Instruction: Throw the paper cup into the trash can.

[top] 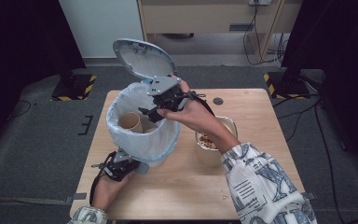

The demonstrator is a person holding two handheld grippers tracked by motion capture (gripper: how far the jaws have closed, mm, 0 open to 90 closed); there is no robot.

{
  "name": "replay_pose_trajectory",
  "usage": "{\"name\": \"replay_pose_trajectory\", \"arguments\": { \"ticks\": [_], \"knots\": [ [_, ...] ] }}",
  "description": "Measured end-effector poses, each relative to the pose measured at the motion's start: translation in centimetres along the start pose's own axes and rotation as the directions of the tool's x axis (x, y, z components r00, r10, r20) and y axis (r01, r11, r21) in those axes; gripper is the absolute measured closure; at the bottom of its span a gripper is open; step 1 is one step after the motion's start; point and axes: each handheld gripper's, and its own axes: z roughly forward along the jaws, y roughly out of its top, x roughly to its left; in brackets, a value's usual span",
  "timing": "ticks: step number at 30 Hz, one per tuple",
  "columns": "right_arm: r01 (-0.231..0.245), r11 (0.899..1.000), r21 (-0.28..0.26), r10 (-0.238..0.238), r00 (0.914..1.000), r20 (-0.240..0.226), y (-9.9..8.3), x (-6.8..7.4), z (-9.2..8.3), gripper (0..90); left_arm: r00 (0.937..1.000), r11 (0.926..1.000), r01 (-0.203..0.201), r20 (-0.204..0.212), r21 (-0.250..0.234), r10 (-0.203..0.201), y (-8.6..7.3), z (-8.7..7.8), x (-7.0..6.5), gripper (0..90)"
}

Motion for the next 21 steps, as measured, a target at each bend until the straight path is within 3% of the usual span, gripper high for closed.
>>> {"name": "replay_pose_trajectory", "arguments": {
  "ticks": [15,21],
  "knots": [
    [0.020,1.000,0.025,-0.021,0.9985,0.050,-1.3,-1.0,-1.3,11.0,1.0000,1.0000,-0.001,-0.001,-0.002,0.001,0.0,0.0,0.0,89.9],
    [0.005,1.000,0.025,-0.007,0.9978,0.065,-1.8,-1.5,-2.2,10.7,1.0000,1.0000,-0.002,-0.001,-0.001,0.002,0.0,0.0,0.0,89.9]
  ]
}}
